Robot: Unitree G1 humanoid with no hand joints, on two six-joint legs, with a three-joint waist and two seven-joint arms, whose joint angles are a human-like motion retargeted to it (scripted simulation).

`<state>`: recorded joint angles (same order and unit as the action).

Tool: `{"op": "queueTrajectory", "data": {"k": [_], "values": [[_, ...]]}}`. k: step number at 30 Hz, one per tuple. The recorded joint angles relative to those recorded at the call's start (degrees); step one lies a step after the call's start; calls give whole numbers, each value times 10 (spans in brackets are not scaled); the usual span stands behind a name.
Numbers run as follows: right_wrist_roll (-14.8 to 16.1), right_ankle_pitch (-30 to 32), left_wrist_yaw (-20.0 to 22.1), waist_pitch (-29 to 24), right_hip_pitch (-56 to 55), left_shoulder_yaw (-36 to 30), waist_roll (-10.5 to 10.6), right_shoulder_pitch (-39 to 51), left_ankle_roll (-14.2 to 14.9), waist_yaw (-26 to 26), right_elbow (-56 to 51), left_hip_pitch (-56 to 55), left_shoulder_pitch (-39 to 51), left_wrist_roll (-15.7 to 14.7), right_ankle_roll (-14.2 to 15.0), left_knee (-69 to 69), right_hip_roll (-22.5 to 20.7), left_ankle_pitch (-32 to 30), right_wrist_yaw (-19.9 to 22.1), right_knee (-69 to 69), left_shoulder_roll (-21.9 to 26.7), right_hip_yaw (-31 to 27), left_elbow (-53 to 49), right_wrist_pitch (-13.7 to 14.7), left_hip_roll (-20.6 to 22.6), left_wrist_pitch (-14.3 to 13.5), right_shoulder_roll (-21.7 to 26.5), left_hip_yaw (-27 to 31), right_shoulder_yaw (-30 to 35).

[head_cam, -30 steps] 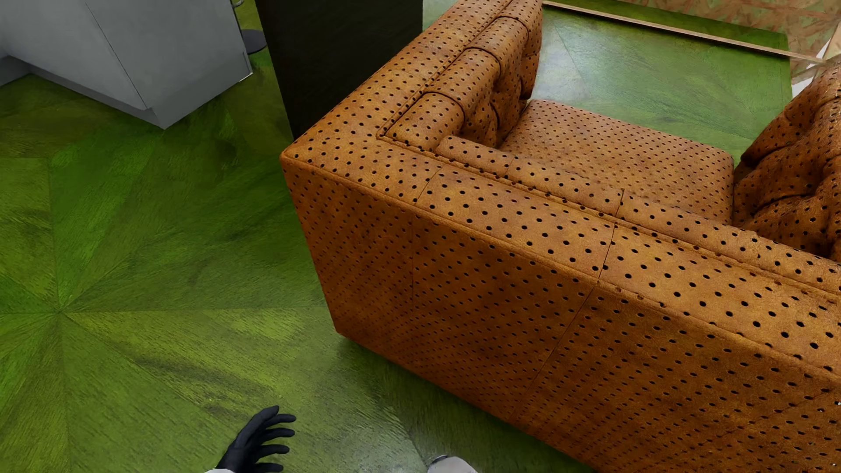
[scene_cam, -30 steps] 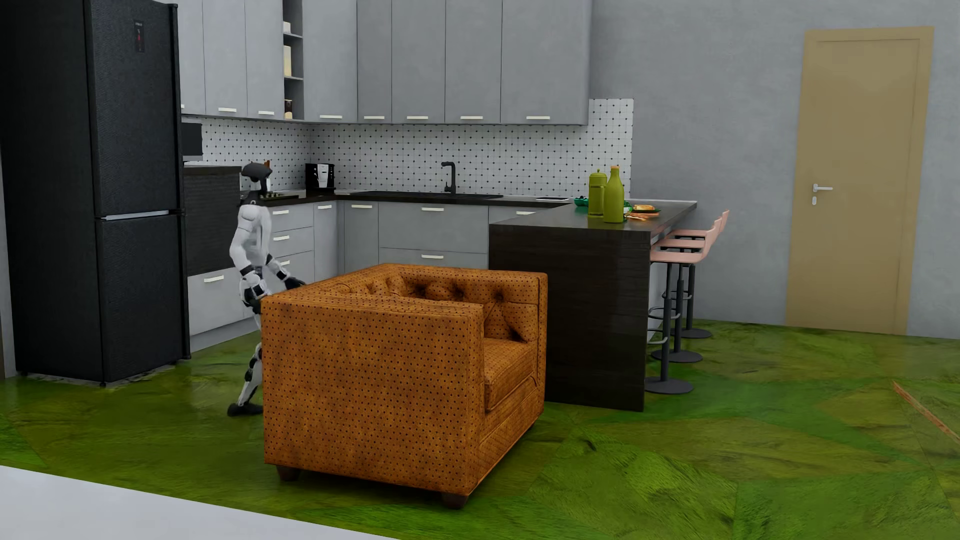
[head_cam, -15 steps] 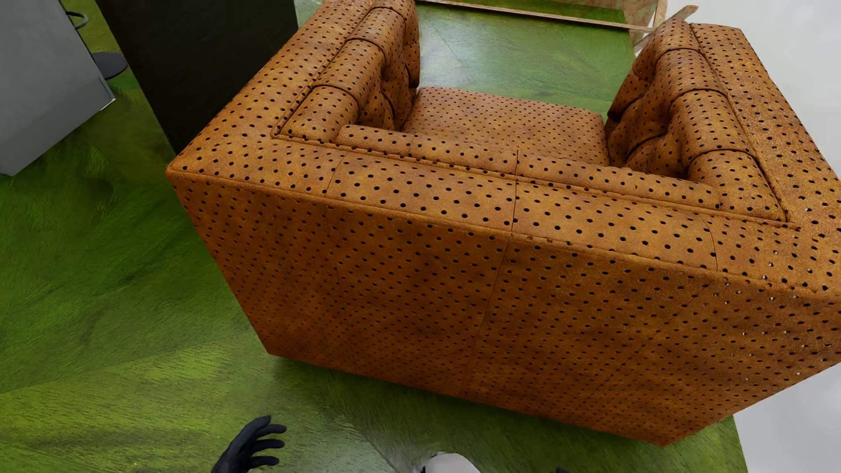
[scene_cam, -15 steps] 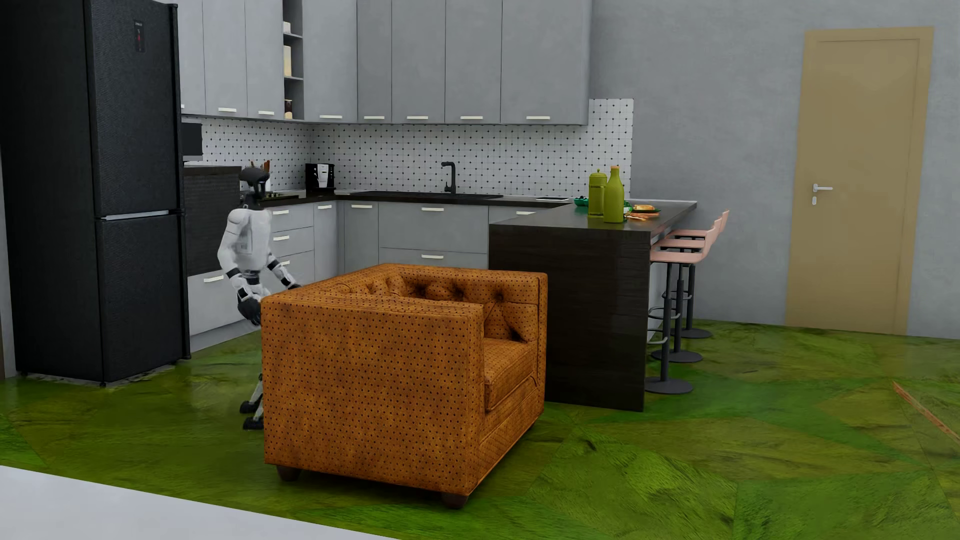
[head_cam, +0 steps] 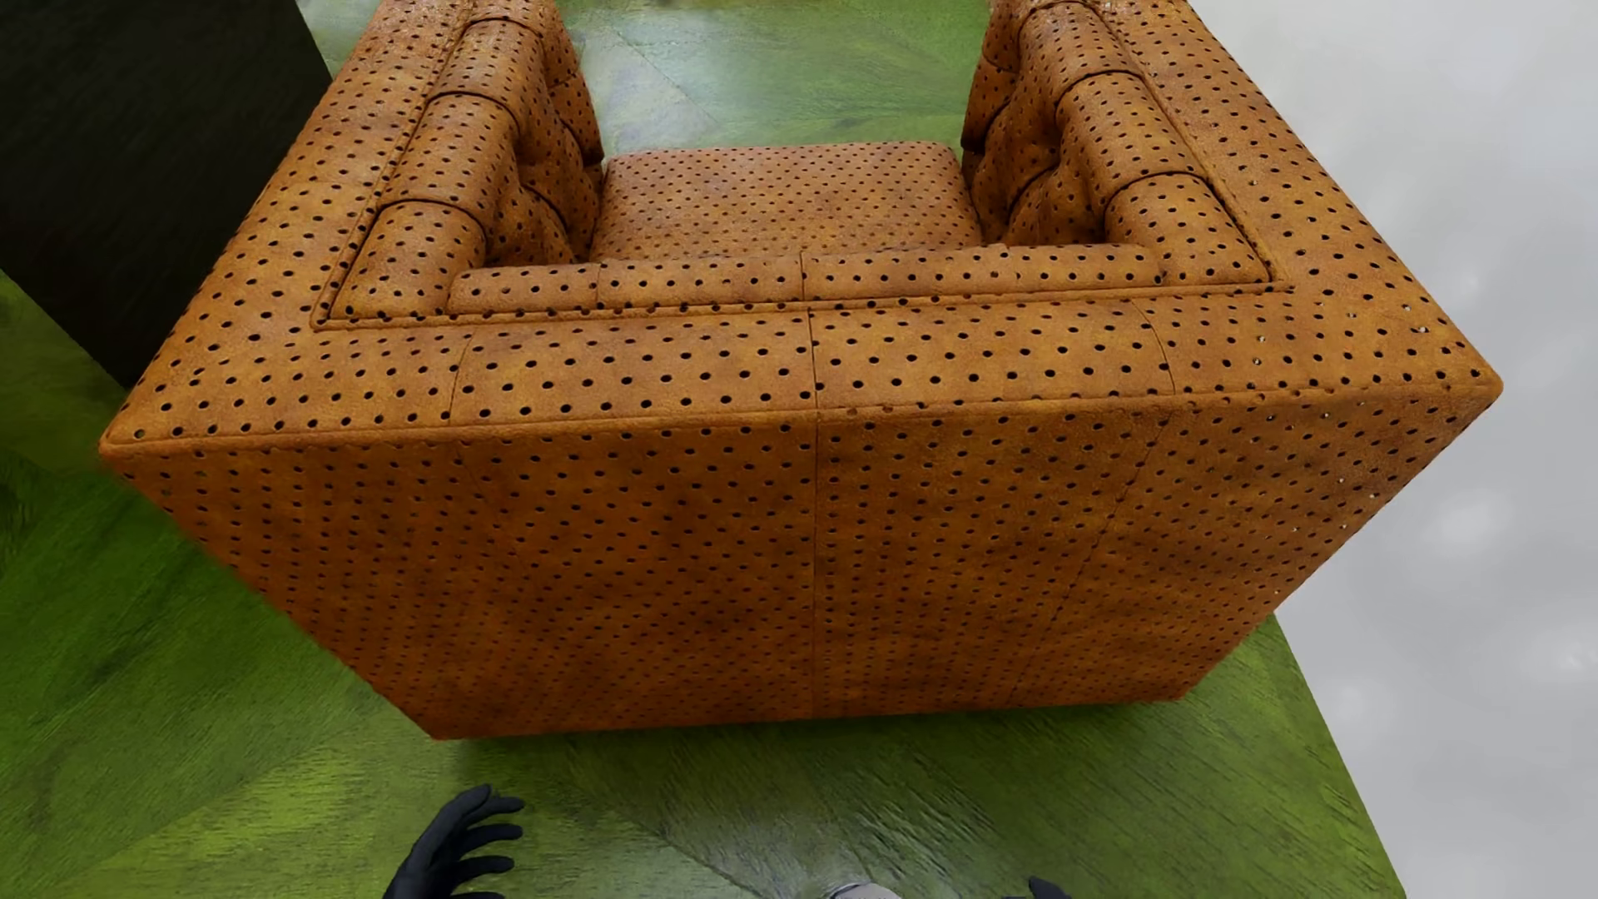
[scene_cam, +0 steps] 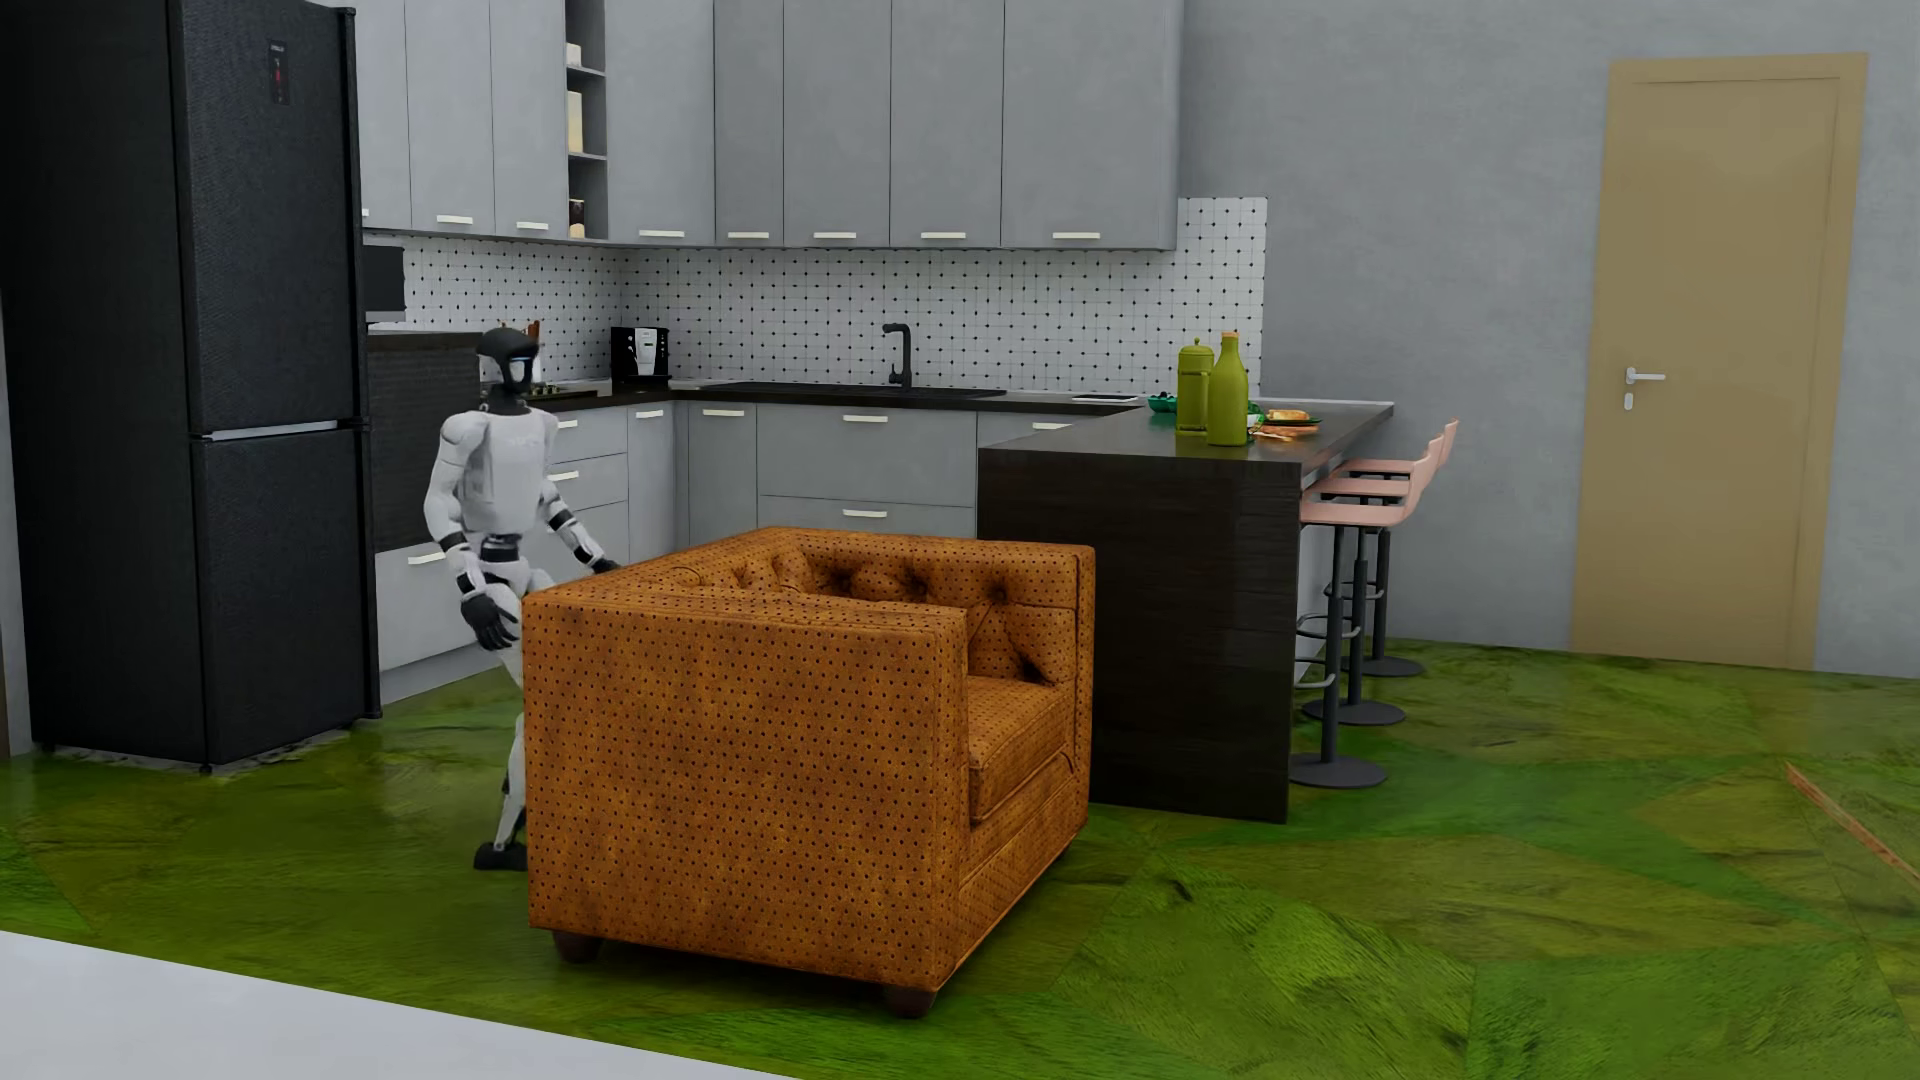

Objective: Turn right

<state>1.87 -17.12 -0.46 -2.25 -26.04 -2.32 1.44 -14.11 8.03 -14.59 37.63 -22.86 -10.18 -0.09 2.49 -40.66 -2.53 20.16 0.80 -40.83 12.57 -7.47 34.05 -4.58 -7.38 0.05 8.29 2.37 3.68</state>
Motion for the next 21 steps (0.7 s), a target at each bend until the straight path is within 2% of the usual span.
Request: {"op": "queueTrajectory", "data": {"k": [1,2,3,5,6,7,9,11,12,13,14,15,16,17,18,19,20,21], "values": [[4,7,-3,1,2,-5,-1,7,22,3,12,1,11,0,3,-7,10,5,-10,7,-9,14,-6,1,-5,10,10,-4,-8],[10,11,-5,4,5,-15,-10,15,14,-3,1,11,-3,-2,4,0,15,3,-17,10,-16,17,-17,-5,-7,8,0,-14,-8],[16,10,-10,10,1,-21,-18,12,-14,2,1,14,-1,-7,4,-3,19,6,-25,4,-27,23,-9,-8,-11,12,-11,-21,-3],[18,19,-28,13,2,-29,-25,10,-12,5,6,15,0,-15,5,-4,15,6,-46,13,-31,21,-25,-15,-18,32,-1,-28,-7],[15,28,-34,12,4,-19,-26,10,-10,-3,-3,19,-10,-19,6,0,10,6,-48,24,-25,17,-22,-20,-22,31,3,-29,-12],[14,34,-39,16,-1,-18,-30,3,-11,-9,1,18,-13,-20,7,2,13,4,-45,27,-19,17,-20,-20,-24,33,-2,-37,-17],[11,42,-44,13,-3,-25,-23,-17,-13,-23,8,16,-7,-13,7,-6,15,10,-32,40,-21,29,-27,-26,-37,42,4,-48,-14],[8,32,-51,18,-3,-25,-19,-19,-16,-45,-3,26,-6,-2,9,15,20,4,-20,62,-15,36,-3,-50,-37,29,2,-53,-22],[2,-16,-58,13,-3,-20,-28,-28,-17,-30,-5,40,17,6,-29,25,31,1,-16,40,-11,49,0,-60,-36,29,0,-60,-18],[-7,-36,-60,10,-10,-12,-35,-14,-16,-17,3,42,18,13,-32,16,43,7,-14,20,-8,62,-22,-71,-39,23,-2,-68,-19],[-16,5,-54,13,-13,-19,-35,4,-15,-16,-4,36,10,19,31,1,49,19,-10,29,-12,62,-19,-80,-44,8,-3,-76,-7],[-12,56,-47,10,-7,-25,-37,4,-14,-6,-6,35,3,21,6,-20,45,23,-11,40,-16,56,-31,-74,-41,6,2,-69,1],[-2,60,-41,2,-6,-23,-38,1,-9,7,-5,19,-4,21,17,-66,40,8,-12,38,-24,41,-43,-61,-38,9,3,-56,-2],[7,64,-36,-9,-2,-31,-39,-8,-5,24,7,-10,7,20,20,-140,36,-40,-12,38,-31,24,-41,-42,-31,25,-2,-40,0],[25,64,-37,-3,-8,-29,-29,-22,-6,26,13,-24,16,17,21,-137,30,-47,-13,41,-31,12,-28,-14,-14,42,1,-12,-2],[44,60,-43,5,-16,-18,-10,-34,-11,17,6,-9,14,14,17,-59,20,-4,-15,42,-21,6,-20,10,-1,52,4,6,-15],[50,53,-46,13,-20,-7,-1,-39,-18,-12,-7,5,-9,11,22,-17,15,11,-4,45,-2,0,-10,24,-4,44,-13,-2,-32],[48,26,-43,13,-21,-13,2,-29,-21,-27,-6,17,-2,12,-19,-4,23,8,12,41,-6,13,3,26,-9,47,-5,-17,-13]]}}
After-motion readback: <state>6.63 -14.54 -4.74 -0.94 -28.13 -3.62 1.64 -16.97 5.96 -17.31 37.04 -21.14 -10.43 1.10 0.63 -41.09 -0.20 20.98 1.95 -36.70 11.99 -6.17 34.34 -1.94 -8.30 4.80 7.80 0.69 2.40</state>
